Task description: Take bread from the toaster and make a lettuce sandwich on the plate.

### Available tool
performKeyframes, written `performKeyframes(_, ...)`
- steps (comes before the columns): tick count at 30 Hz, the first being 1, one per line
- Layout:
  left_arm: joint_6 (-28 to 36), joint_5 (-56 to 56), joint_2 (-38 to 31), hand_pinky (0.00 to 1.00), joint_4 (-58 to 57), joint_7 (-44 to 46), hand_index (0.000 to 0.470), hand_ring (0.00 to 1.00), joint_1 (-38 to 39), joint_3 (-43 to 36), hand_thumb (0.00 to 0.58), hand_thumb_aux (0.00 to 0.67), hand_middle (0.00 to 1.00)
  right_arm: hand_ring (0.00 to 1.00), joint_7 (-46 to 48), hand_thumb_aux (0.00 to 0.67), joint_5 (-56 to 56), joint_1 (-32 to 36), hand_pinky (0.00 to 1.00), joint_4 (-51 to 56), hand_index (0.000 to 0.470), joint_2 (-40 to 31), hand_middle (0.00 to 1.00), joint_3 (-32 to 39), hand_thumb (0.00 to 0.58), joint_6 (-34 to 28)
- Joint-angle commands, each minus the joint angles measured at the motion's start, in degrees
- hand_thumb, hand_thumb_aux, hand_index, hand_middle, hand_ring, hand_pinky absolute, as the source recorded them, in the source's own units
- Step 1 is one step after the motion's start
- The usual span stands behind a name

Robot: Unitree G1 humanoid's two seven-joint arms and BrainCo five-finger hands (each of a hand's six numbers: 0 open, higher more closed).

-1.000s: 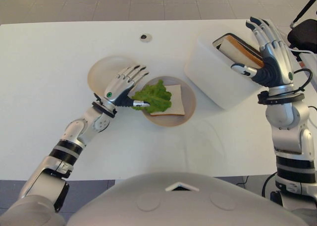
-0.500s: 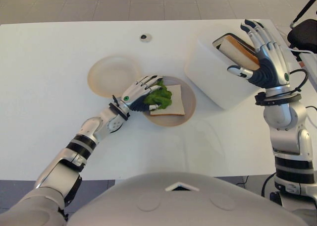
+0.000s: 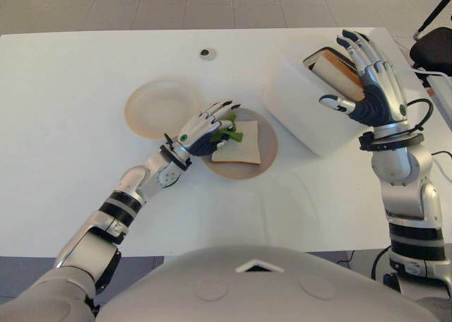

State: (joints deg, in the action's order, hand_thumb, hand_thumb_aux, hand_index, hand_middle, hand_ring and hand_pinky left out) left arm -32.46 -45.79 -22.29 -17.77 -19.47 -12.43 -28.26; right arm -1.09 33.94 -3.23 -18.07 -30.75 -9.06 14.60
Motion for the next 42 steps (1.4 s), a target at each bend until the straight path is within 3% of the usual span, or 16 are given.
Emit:
performKeyframes(1, -0.7, 1.9, 2.4, 0.0, -0.9, 2.8, 0.413, 0.0, -0.1, -1.3, 0.571, 0.589, 0.0, 0.0, -0.1, 0.0, 0.5, 0.5, 0.0, 0.4, 0.0, 0.0, 0.0, 0.4, 0.0, -0.1)
performKeyframes(6, -0.3, 0.8, 2.9, 0.0, -2.6, 5.4, 0.217, 0.0, -0.1, -2.4, 0.413, 0.31, 0.0, 0.0, -0.4, 0.0, 0.7, 0.3, 0.0, 0.7, 0.0, -0.4, 0.0, -0.1, 0.0, 0.0)
performKeyframes(9, 0.0, 0.8, 2.2, 0.0, -3.3, 7.3, 0.0, 0.0, 0.7, -2.9, 0.0, 0.0, 0.0, 0.0, -0.6, 0.0, 0.1, 0.2, 0.0, 0.1, 0.0, -1.1, 0.0, -2.1, 0.0, -0.3)
performKeyframes(16, 3.2, -0.3, 0.2, 0.0, 2.5, 6.8, 0.0, 0.0, 2.9, 0.0, 0.0, 0.0, 0.0, 0.0, -2.0, 0.0, 4.9, 1.1, 0.0, 5.1, 0.0, -6.9, 0.0, -9.0, 0.0, -4.7)
performKeyframes(24, -1.2, 6.8, 2.1, 0.0, 17.7, -5.1, 0.0, 0.0, 8.5, 11.9, 0.0, 0.0, 0.0, 0.0, 1.7, 0.003, 5.7, -0.5, 0.0, 13.4, 0.002, -10.1, 0.0, -3.1, 0.005, -4.6)
performKeyframes(26, -2.2, 9.5, 2.1, 0.0, 18.6, -5.0, 0.0, 0.0, 9.6, 14.0, 0.0, 0.0, 0.0, 0.0, 2.4, 0.068, 5.0, -1.1, 0.0, 12.0, 0.048, -10.5, 0.0, -2.7, 0.112, -3.9)
performKeyframes(28, -2.8, 11.4, 2.2, 0.0, 19.0, -5.0, 0.0, 0.0, 10.4, 16.0, 0.0, 0.0, 0.0, 0.0, 2.8, 0.26, 4.2, -1.3, 0.0, 10.8, 0.182, -11.0, 0.0, -2.7, 0.363, -3.1)
performKeyframes(29, -3.0, 12.4, 2.5, 0.0, 19.1, -4.9, 0.0, 0.0, 10.7, 16.9, 0.0, 0.0, 0.0, 0.0, 2.9, 0.257, 3.7, -1.5, 0.0, 10.0, 0.181, -11.1, 0.0, -2.9, 0.36, -2.8)
performKeyframes(30, -3.1, 13.7, 2.8, 0.0, 19.2, -4.4, 0.0, 0.0, 11.0, 17.6, 0.0, 0.0, 0.0, 0.15, 3.0, 0.483, 3.3, -2.0, 0.15, 9.1, 0.339, -11.2, 0.15, -3.3, 0.535, -2.6)
performKeyframes(31, -3.2, 14.7, 3.1, 0.0, 19.3, -4.0, 0.0, 0.0, 11.3, 18.1, 0.0, 0.0, 0.0, 0.54, 3.1, 0.67, 2.9, -2.4, 0.54, 8.4, 0.47, -11.2, 0.54, -3.7, 0.58, -2.5)
performKeyframes(33, -3.4, 16.7, 3.6, 0.0, 19.0, -2.9, 0.0, 0.0, 11.8, 19.0, 0.0, 0.0, 0.0, 0.51, 3.6, 0.523, 2.2, -3.0, 0.51, 7.4, 0.367, -11.3, 0.51, -4.6, 0.552, -2.3)
performKeyframes(37, -3.2, 17.5, 4.2, 0.0, 19.2, -1.6, 0.0, 0.0, 12.2, 20.0, 0.0, 0.0, 0.0, 0.51, 5.0, 0.494, 1.4, -3.7, 0.51, 6.8, 0.347, -12.1, 0.51, -4.6, 0.54, -1.9)
performKeyframes(39, -3.2, 17.8, 4.6, 0.0, 19.1, -0.8, 0.0, 0.0, 12.2, 20.3, 0.0, 0.0, 0.0, 0.52, 5.7, 0.552, 1.3, -4.0, 0.52, 6.7, 0.387, -12.3, 0.52, -4.5, 0.562, -1.8)
performKeyframes(40, -3.2, 17.7, 4.7, 0.0, 19.0, -0.5, 0.0, 0.0, 12.2, 20.3, 0.0, 0.0, 0.0, 0.55, 5.6, 0.67, 1.3, -3.9, 0.55, 7.0, 0.47, -12.3, 0.55, -4.6, 0.58, -1.5)
performKeyframes(41, -3.2, 17.5, 4.9, 0.0, 19.0, -0.3, 0.0, 0.0, 12.3, 20.4, 0.0, 0.0, 0.0, 0.68, 5.4, 0.67, 1.2, -3.7, 0.68, 6.9, 0.47, -12.2, 0.68, -4.8, 0.58, -1.4)
performKeyframes(42, -3.3, 17.4, 5.0, 0.0, 18.9, -0.2, 0.0, 0.0, 12.4, 20.5, 0.0, 0.0, 0.0, 0.97, 5.0, 0.67, 1.0, -3.4, 0.97, 6.7, 0.47, -12.0, 0.97, -5.2, 0.58, -1.3)
